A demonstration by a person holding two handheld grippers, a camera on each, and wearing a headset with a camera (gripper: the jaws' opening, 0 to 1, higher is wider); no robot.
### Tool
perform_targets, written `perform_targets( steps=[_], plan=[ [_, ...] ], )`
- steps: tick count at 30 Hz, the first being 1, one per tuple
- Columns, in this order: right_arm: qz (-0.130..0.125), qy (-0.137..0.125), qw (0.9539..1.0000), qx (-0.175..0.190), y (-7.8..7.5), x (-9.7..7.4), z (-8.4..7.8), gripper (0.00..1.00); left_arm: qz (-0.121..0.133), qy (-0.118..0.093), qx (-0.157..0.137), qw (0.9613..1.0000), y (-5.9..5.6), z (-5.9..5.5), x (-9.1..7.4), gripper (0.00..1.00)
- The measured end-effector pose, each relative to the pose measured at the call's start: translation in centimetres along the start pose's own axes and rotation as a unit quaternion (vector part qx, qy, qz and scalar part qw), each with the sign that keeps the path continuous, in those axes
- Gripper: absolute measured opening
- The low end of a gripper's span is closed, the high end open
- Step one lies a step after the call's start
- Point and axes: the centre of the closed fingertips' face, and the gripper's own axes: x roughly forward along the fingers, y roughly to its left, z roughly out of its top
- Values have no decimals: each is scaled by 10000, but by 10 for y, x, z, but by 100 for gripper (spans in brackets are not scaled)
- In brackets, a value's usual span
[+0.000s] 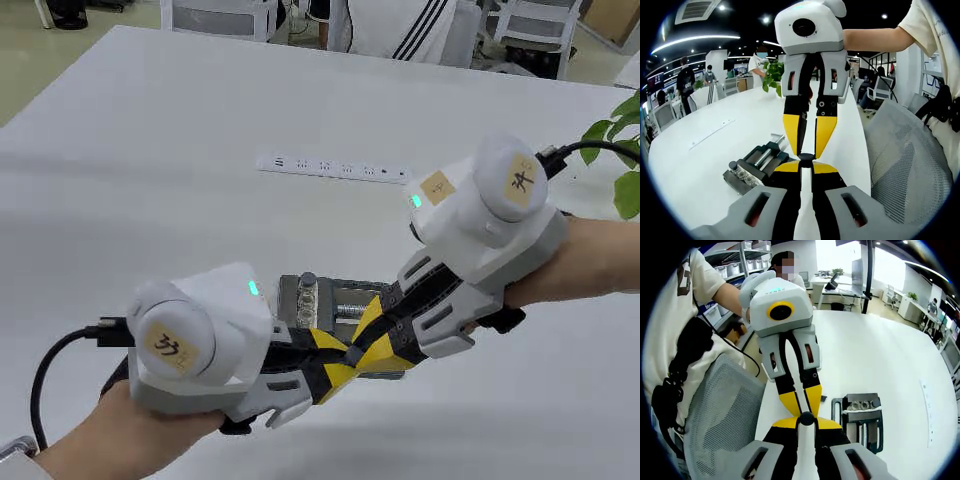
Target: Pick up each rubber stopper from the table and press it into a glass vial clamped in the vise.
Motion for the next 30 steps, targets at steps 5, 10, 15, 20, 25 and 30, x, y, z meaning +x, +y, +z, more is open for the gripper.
perform_targets(
  steps=[5,10,15,20,25,30],
  plan=[
    [-5,24,10000,-26,2,1,0,8,-10,20,-110,9999,0,-2,0,3],
    [-33,48,9999,-89,1,3,0,8,0,-14,-176,9998,0,-3,-1,3],
    [-24,59,9999,-88,-3,3,-1,8,55,9,-34,10000,3,-5,-1,3],
    [-21,85,9999,-54,-4,2,-2,7,71,-11,8,10000,2,-4,-2,3],
    [-6,150,9999,-71,-5,3,-3,7,65,10,10,10000,0,-5,-1,3],
    [24,218,9997,-93,-4,5,-5,7,61,3,6,10000,0,-7,0,4]
  ],
)
